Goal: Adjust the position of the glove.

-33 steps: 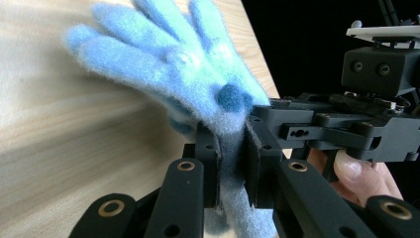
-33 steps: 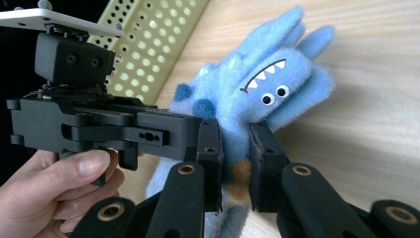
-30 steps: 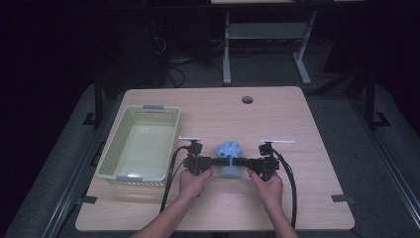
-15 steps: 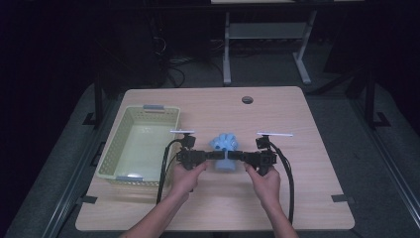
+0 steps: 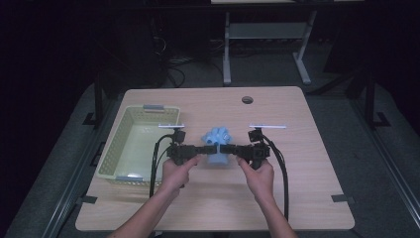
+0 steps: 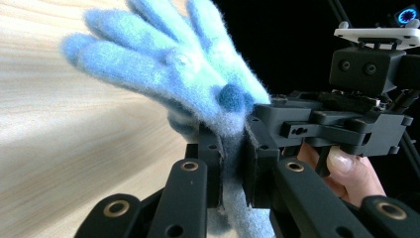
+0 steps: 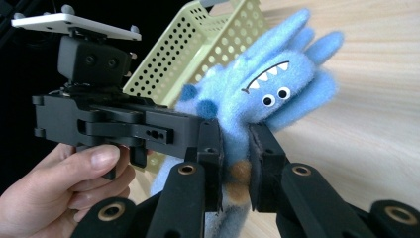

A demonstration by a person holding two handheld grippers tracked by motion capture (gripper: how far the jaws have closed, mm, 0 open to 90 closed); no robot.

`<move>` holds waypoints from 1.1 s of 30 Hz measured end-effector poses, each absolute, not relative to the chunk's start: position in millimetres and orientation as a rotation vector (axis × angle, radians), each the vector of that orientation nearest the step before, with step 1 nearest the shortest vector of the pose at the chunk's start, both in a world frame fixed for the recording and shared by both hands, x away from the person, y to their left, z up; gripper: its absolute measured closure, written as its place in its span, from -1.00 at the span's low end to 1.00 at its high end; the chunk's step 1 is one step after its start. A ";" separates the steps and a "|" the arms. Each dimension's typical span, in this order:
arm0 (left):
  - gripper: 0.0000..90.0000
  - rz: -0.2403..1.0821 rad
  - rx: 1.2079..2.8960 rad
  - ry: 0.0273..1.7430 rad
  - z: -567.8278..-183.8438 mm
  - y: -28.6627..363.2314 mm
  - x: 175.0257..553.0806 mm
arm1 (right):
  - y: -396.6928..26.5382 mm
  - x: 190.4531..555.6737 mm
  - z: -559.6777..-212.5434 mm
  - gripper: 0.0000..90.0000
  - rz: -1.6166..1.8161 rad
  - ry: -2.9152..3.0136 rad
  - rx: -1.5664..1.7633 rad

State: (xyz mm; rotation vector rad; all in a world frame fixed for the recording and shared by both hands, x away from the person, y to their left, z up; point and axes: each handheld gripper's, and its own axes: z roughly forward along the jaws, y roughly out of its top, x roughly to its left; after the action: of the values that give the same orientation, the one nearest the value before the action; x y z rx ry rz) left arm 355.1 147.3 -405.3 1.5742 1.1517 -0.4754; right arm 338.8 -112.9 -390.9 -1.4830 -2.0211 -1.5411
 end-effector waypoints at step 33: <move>0.84 -0.446 1.551 1.143 -383.6 205.8 360.9 | -58.9 355.8 -366.0 0.74 -1.561 -2.059 -1.363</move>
State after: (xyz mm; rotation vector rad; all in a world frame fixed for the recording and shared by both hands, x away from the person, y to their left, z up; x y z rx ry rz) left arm 360.9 205.8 -383.6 1.5507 1.1425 -0.4456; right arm 355.8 -58.9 -366.0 -1.3627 -2.0590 -1.5611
